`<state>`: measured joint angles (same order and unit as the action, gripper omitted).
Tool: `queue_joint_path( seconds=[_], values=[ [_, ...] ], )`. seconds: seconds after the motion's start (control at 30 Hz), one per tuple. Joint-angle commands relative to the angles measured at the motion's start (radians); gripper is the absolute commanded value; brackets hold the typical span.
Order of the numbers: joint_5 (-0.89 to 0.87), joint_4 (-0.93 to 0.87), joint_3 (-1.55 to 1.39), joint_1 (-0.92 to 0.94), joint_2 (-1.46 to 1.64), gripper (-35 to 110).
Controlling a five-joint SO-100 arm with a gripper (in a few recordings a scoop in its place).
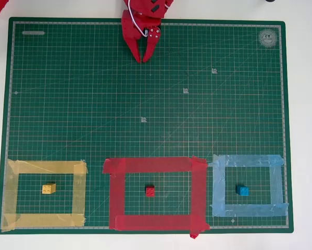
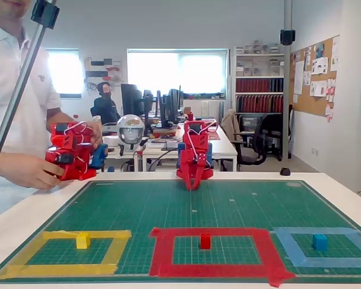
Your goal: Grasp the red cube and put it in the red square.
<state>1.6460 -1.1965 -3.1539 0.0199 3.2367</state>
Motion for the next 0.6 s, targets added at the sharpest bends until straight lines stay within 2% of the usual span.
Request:
queue_joint_path(
  seconds=[0.0, 0.57],
  values=[
    [0.003, -0.121, -0.006, 0.017, 0.101, 2],
    [-0.034, -0.132, -0.006, 0.049, 0.104, 2]
  ],
)
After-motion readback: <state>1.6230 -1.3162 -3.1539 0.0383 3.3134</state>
